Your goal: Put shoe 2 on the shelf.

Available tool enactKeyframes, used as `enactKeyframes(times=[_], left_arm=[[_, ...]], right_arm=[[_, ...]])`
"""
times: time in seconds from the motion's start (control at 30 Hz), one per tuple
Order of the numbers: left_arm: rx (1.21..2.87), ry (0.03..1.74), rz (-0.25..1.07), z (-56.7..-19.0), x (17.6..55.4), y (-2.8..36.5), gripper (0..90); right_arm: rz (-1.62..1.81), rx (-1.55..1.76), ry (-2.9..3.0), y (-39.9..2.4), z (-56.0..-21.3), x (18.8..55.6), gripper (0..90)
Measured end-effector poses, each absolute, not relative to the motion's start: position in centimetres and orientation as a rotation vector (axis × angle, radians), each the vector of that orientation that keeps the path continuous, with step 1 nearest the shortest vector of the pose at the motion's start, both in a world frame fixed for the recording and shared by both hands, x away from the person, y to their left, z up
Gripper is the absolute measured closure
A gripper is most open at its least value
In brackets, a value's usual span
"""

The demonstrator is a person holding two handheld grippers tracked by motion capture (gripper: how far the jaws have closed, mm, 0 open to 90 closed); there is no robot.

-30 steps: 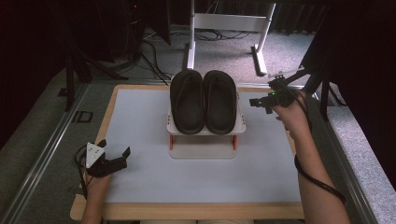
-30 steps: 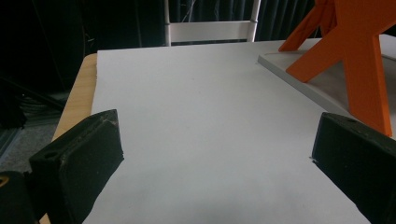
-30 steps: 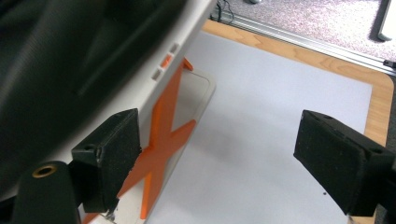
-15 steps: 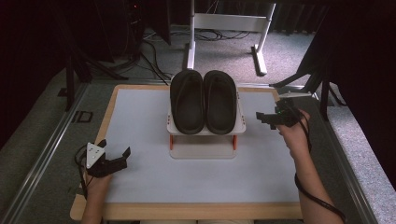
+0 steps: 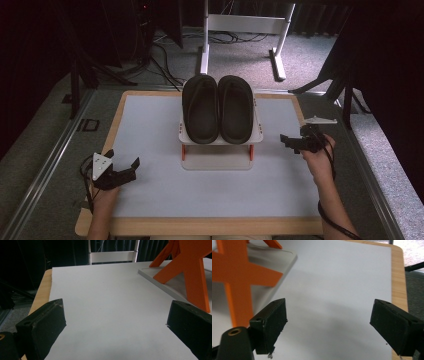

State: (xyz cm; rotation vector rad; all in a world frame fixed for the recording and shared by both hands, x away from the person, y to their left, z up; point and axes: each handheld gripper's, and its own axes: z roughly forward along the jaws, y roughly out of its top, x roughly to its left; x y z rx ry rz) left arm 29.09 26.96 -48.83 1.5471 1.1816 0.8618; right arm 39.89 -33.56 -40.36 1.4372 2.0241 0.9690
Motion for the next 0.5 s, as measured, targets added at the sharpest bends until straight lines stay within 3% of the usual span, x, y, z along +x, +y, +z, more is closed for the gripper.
enactKeyframes(times=[0.5], left_arm=[[1.546,1.182,0.86,-48.8,29.1,27.0,1.4]], right_arm=[[0.981,1.445,1.954,-35.4,-45.4,37.6,12.4]])
